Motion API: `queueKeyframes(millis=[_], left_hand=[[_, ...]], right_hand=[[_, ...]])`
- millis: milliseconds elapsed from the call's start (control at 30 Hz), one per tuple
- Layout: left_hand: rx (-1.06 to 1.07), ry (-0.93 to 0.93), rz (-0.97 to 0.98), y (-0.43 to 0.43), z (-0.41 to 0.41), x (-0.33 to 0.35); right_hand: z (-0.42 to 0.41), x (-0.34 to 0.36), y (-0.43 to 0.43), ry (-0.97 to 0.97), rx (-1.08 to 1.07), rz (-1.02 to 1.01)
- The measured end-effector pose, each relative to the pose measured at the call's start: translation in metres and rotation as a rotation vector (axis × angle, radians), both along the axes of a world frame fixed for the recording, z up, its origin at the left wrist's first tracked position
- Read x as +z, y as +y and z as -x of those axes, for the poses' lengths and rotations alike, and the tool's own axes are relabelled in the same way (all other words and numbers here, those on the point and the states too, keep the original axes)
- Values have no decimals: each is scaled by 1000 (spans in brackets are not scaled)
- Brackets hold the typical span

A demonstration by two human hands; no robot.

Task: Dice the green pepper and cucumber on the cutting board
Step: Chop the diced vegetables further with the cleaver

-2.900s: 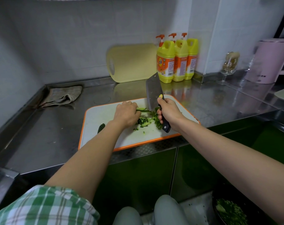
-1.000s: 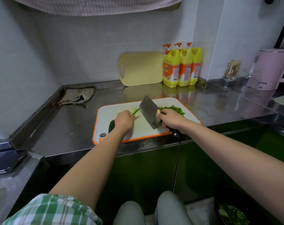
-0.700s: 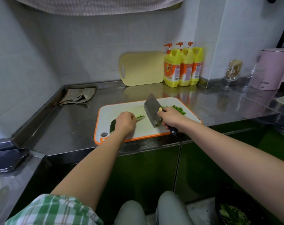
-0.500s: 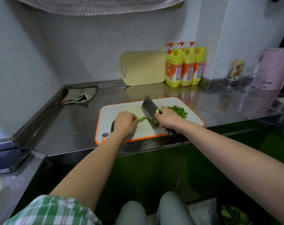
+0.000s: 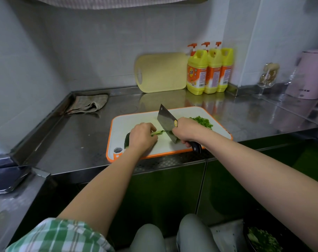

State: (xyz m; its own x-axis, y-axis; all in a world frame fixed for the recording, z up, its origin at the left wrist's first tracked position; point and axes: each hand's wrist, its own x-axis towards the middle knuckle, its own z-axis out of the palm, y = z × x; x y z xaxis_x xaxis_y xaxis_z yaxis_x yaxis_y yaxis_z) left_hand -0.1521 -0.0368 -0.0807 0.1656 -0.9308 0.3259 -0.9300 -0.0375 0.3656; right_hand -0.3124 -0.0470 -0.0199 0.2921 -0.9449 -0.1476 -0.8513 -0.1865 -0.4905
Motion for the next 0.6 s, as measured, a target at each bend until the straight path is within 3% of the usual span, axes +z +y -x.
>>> queueKeyframes(millis=[200,400,600], left_hand=[[38,105,115,-8,10,-3],[107,-121,98,-3,12,-6],[-1,-47,87,-1,5,-4]], right_hand=[[3,-1,2,-12,-11,13],[3,-4,0,13,-24,41],[5,-4,2,-18,-18,37]])
